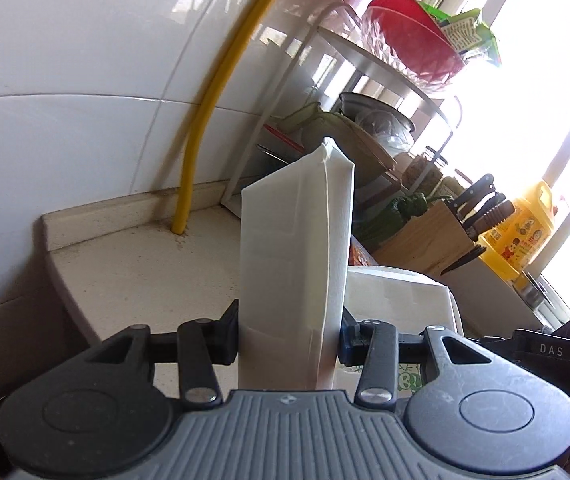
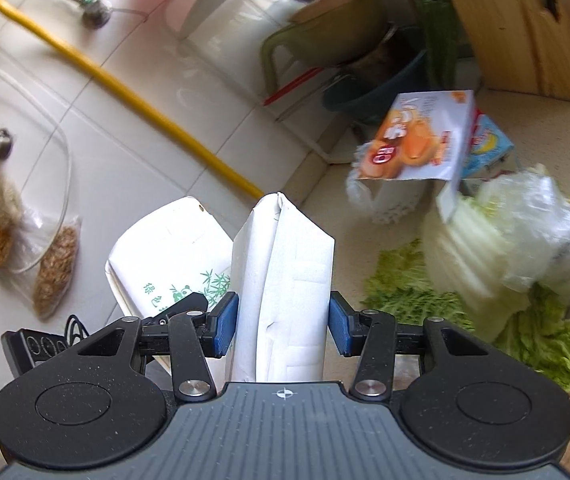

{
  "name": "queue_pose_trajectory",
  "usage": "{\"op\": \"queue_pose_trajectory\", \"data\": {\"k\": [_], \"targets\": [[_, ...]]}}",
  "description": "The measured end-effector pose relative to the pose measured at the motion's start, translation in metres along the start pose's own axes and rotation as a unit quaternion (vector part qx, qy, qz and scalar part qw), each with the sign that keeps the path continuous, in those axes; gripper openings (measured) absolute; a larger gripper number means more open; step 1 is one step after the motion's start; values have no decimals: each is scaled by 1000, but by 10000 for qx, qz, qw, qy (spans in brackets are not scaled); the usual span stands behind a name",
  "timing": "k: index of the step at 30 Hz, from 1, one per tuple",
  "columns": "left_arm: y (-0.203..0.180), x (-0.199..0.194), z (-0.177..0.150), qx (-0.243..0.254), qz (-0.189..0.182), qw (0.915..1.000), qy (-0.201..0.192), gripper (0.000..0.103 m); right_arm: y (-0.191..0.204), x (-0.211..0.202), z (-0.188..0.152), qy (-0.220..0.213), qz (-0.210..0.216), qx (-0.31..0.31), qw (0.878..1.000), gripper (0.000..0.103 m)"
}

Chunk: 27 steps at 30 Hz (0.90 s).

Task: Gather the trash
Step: 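Carry both held foam boxes down to the black trash bin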

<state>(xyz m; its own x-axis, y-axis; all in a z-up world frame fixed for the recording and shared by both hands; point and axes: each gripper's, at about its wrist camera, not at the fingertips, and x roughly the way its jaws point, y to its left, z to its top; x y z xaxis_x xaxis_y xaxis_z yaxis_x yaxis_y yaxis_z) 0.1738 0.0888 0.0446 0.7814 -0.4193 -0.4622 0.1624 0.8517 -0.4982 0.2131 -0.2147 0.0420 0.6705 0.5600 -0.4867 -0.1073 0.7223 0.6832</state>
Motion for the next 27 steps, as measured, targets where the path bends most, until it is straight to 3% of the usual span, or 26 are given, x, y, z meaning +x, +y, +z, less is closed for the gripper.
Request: {"op": "queue_pose_trajectory", "data": {"k": [7,16,20,27], "targets": [[8,-55,-20,-134,836,9952,-484,41,27,24,-7,540,464,-502,9962,55],[30,-93,-41,-426,1933,9767,-834,41,79,75,-29,1227,922,-1255,9801,55],[44,-94,-48,-397,2351,9674,-853,41,108,94,-45,1236,899,-1842,9709,55],[78,-84,-55,-518,2703,9583,-773,41,143,130,-74,1172,731,-2671,9537,54]]}}
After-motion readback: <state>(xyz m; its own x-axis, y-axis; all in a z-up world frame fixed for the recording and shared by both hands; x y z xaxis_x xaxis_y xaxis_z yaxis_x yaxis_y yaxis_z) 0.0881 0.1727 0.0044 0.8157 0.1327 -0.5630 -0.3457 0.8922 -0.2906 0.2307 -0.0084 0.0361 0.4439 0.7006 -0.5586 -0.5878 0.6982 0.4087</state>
